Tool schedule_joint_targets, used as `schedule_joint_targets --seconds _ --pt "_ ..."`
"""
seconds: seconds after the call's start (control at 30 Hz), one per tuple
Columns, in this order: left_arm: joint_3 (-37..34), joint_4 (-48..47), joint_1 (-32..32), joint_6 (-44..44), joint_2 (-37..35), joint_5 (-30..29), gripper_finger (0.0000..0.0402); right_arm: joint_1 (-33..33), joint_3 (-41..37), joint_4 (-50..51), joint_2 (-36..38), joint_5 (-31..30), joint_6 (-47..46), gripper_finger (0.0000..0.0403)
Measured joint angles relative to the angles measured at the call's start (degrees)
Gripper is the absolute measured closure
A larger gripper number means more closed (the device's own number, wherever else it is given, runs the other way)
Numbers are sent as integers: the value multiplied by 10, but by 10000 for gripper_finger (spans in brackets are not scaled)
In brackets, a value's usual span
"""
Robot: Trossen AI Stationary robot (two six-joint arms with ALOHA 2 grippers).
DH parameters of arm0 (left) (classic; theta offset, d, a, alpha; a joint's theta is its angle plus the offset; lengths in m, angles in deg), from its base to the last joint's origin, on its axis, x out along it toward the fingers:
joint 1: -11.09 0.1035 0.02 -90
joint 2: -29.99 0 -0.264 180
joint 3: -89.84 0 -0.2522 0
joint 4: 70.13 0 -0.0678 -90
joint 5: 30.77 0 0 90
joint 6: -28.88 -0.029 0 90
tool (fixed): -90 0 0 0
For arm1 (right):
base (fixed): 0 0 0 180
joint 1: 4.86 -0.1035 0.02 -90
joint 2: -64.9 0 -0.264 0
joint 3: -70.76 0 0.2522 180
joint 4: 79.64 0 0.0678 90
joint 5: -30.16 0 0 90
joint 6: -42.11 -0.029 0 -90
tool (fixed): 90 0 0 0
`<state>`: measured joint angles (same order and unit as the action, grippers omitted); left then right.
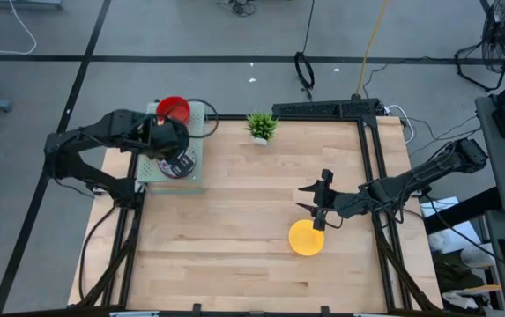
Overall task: Pick & Place Mini bowls
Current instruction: Stack the red and white bowl on the red and white bowls on the shelf, then stack the yellow bowl on the yellow bowls on the shelf
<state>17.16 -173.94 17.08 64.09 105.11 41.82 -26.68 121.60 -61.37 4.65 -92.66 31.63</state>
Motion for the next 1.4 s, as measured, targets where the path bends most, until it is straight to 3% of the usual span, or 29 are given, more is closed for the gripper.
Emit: schedule_joint_targets --seconds 0.6,0.9,1.4 --pt "-55 1 -88 -5 3 23 393 0 0 0 0 -1 0 204" --pt "-56 1 -92 16 3 -8 345 0 0 0 0 -1 0 204" --pt "-56 16 -90 26 3 -7 339 0 0 0 0 0 -6 204"
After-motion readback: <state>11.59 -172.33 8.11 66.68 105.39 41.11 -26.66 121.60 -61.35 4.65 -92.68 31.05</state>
